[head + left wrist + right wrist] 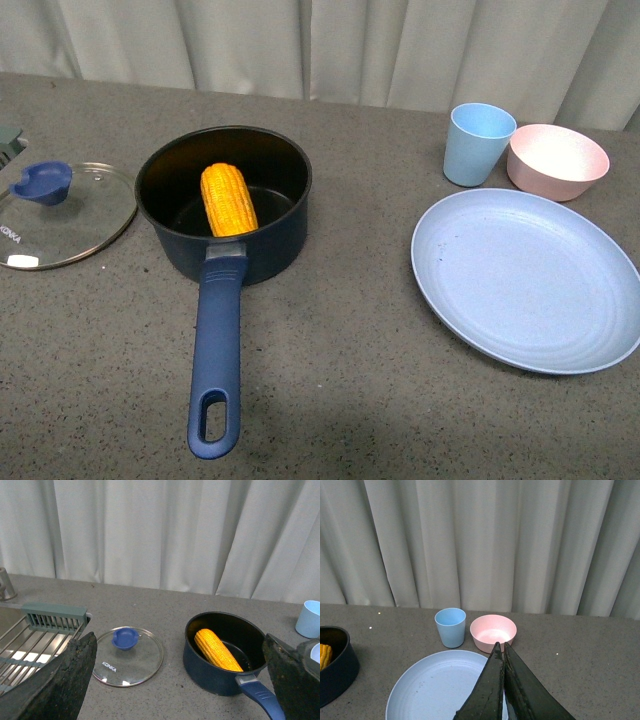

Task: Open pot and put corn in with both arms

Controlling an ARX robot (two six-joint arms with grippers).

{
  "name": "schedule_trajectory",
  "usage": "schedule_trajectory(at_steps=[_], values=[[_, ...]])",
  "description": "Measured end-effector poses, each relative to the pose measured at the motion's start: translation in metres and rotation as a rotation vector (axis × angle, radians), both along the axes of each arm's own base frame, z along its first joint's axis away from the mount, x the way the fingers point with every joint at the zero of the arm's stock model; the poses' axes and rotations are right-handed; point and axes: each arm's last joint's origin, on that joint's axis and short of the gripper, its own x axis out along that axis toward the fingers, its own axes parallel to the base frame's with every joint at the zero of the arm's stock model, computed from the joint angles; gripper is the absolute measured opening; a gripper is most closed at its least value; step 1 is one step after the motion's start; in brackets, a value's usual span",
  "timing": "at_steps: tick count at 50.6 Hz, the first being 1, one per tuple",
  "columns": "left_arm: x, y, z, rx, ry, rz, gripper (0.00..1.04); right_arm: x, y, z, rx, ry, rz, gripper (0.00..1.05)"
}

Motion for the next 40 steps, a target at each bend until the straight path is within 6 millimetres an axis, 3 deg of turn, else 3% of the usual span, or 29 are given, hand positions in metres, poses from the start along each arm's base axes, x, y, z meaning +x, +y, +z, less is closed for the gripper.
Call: schedule_trajectory(at_steps=[6,36,40], values=[[0.000,0.000,0.000,0.000,0.000,0.000,0.98,-0.009,0.000,-0.004,0.000,0.026,0.002,0.01],[0.000,0.000,0.000,0.000,0.000,0.000,0.98,-0.011,0.000,-0.003,-0.001,0.006,0.003,0.92],[0.000,0.000,0.000,0.000,0.000,0.000,0.98,-0.011,0.000,-0.003,0.000,0.006,0.003,0.97]])
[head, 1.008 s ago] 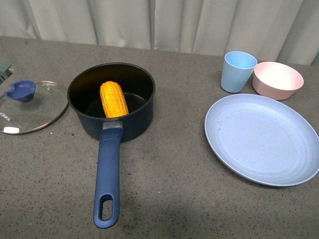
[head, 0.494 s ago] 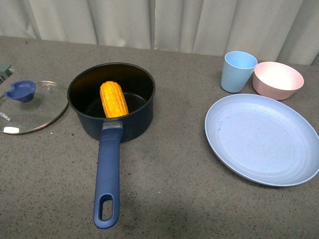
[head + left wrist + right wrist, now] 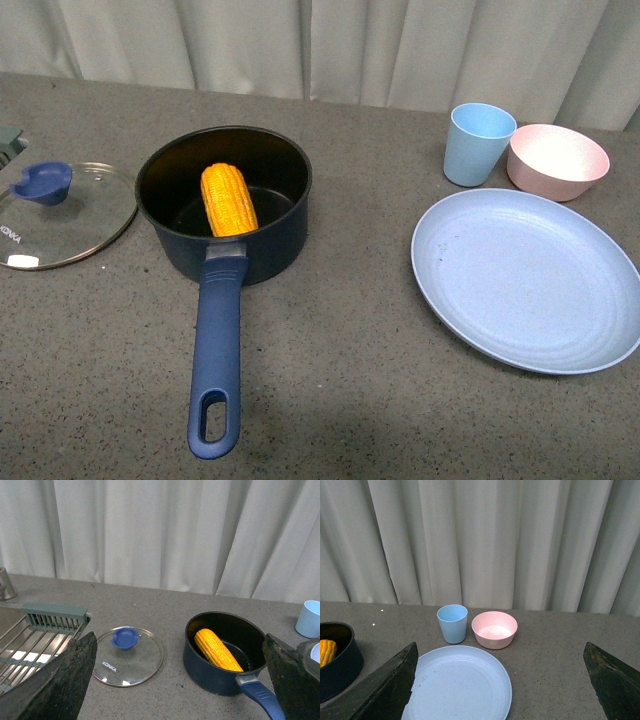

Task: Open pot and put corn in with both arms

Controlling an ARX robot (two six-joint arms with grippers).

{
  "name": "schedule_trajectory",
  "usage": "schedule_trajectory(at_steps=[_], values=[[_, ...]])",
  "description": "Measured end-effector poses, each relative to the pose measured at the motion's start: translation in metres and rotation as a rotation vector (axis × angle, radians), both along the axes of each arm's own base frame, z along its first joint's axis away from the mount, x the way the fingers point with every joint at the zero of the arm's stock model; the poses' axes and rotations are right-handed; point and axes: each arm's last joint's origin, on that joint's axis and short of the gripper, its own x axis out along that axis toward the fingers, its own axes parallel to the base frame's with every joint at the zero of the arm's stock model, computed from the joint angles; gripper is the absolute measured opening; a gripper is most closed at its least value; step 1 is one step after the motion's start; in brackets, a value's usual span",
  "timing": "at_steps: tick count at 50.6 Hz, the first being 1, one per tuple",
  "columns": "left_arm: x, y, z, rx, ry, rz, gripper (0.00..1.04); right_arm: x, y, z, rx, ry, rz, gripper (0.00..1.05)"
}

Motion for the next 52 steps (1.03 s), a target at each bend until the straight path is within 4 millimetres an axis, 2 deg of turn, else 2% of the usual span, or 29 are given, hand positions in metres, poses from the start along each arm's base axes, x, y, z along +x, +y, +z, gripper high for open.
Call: schedule_trajectory(at_steps=[3,52], values=[[0.0000,0.0000,0.0000,0.000,0.000,0.000,0.98,0.0000,0.0000,0.0000,0.000,0.000,0.000,0.95],[0.0000,0.0000,0.0000,0.000,0.000,0.000,0.98,0.0000,0.0000,0.0000,0.000,0.000,0.000,0.95]])
